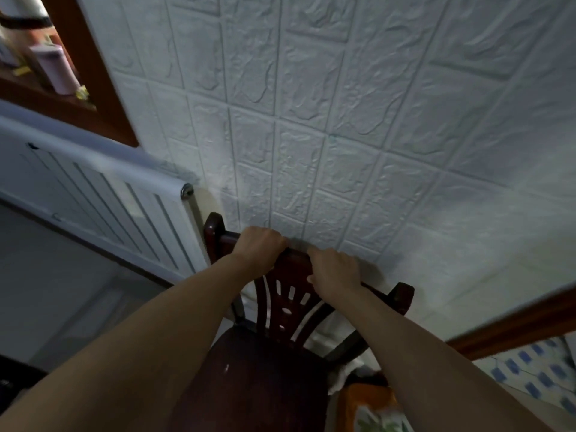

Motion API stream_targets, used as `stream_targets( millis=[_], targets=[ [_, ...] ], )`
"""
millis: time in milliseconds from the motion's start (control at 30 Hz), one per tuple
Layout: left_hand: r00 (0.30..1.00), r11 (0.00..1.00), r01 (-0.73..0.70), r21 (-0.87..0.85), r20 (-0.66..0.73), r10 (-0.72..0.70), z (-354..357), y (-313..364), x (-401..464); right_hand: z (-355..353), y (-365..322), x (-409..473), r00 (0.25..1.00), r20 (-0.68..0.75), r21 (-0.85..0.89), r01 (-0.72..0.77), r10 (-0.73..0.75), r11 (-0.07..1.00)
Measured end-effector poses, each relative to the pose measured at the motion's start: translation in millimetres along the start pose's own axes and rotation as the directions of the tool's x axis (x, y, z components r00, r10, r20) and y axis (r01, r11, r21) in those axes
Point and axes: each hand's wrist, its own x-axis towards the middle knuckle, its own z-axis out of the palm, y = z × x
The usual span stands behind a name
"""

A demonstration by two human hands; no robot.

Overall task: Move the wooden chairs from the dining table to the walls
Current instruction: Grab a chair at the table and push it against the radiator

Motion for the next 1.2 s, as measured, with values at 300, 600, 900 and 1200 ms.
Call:
stream_targets(
  millis=[300,600,900,1200],
  targets=[
    [0.992,0.992,0.124,-0.018,0.04,-0.123,3.5,12.8,21.6,11.3,14.8,21.4,1.0,-0.005,-0.016,-0.006,0.006,1.0],
    [0.976,0.956,0.212,-0.205,0.098,-0.196,5.3,24.5,13.5,11.9,16.7,19.6,0.998,0.048,0.048,-0.029,0.027,0.998],
    [0.934,0.929,0.327,-0.172,0.205,-0.291,-19.6,34.4,-49.4,1.3,4.2,-19.2,0.989,0.107,0.004,0.102,-0.102,0.995],
    [0.829,0.829,0.538,-0.154,0.275,-0.487,-20.9,2.2,-173.3,4.2,-65.2,-77.5,0.957,0.112,0.037,0.265,-0.267,0.964]
  ],
)
